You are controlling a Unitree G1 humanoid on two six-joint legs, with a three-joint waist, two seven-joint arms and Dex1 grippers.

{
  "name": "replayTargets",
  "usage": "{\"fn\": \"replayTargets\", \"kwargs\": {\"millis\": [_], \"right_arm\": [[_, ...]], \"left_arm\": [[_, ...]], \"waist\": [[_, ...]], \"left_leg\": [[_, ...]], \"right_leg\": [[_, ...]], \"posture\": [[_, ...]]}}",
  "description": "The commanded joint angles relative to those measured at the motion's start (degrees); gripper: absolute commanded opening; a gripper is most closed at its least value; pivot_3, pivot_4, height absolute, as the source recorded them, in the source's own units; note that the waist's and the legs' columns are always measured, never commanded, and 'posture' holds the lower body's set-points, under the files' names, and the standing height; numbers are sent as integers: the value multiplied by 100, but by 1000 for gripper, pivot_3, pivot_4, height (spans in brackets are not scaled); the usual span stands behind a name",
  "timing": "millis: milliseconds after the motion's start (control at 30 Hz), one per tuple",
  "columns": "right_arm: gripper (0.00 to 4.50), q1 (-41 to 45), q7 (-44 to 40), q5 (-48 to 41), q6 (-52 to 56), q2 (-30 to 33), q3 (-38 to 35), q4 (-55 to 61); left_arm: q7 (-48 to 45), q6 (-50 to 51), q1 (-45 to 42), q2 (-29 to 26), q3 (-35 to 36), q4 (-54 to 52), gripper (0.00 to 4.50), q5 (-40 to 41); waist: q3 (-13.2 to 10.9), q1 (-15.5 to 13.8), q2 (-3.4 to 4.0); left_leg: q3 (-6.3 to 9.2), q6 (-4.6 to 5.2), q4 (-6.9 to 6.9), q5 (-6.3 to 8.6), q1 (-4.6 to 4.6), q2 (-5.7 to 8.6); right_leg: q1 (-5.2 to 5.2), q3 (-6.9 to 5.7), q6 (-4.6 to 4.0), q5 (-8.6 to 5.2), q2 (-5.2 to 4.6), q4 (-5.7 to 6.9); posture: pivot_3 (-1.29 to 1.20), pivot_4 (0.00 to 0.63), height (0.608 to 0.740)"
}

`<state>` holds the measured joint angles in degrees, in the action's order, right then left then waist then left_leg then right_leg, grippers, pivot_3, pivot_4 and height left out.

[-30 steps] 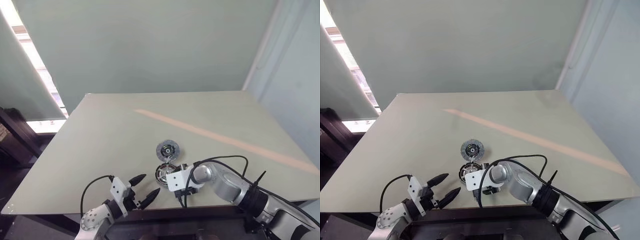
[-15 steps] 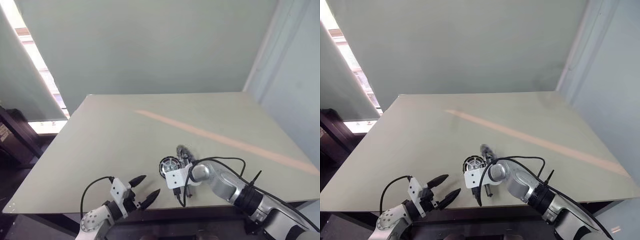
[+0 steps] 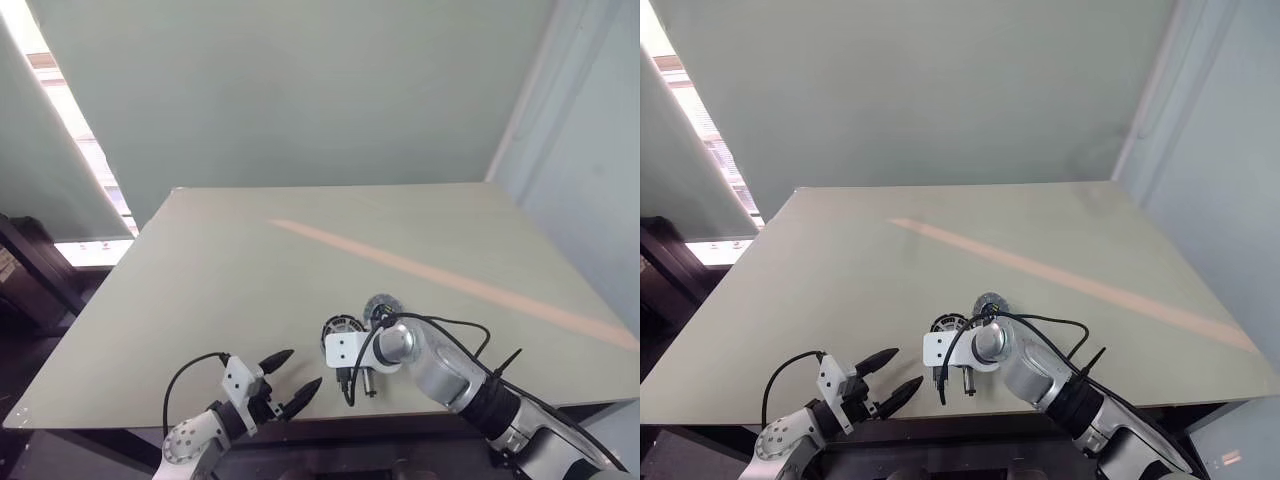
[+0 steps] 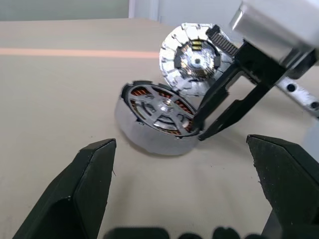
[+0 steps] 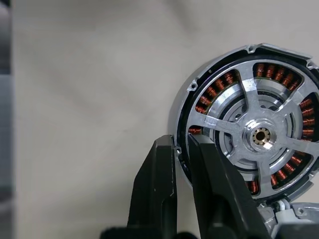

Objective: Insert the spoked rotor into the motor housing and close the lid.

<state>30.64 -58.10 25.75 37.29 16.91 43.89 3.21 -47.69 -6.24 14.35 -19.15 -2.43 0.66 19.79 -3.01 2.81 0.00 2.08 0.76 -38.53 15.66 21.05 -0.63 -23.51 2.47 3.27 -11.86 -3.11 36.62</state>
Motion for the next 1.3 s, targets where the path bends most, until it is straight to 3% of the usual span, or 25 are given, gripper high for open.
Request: {"fn": "replayTargets", "kwargs": {"millis": [33,267,700,1267,1300], "right_arm": [[90,98,-183,-122,888,-196,-122,748],[90,186,-111,-333,2010,-483,115,962],[88,320,698,-873,2581,-1103,76,289],[87,647,875,-1550,2400,-749,179,472],[437,676,875,-1580,2385,-718,169,522]], "left_arm": [[-31,-128,-83,22,-29,-55,4500,-34],[-23,-172,-114,58,-68,21,4500,-34],[-24,-273,-100,125,-96,138,4500,-76],[-1,-332,-107,147,-49,177,4500,-94],[-3,-330,-110,135,-33,179,4500,-88]], "waist": [[0,0,0],[-1,0,1],[0,10,0],[0,14,0],[-1,11,0]], "left_leg": [[0,0,1,0,0,0],[4,-2,5,1,0,-1],[3,-5,16,3,-4,-1],[9,-13,29,7,-23,-10],[9,-14,29,8,-22,-10]], "right_leg": [[-1,-1,-1,-1,0,0],[-4,-4,-5,-3,0,0],[-6,-4,-9,-6,0,0],[-12,-12,-13,-8,9,1],[-12,-12,-13,-8,9,1]], "posture": [[0,0,740],[0,0,740],[0,0,740],[0,0,740],[0,0,740]]}}
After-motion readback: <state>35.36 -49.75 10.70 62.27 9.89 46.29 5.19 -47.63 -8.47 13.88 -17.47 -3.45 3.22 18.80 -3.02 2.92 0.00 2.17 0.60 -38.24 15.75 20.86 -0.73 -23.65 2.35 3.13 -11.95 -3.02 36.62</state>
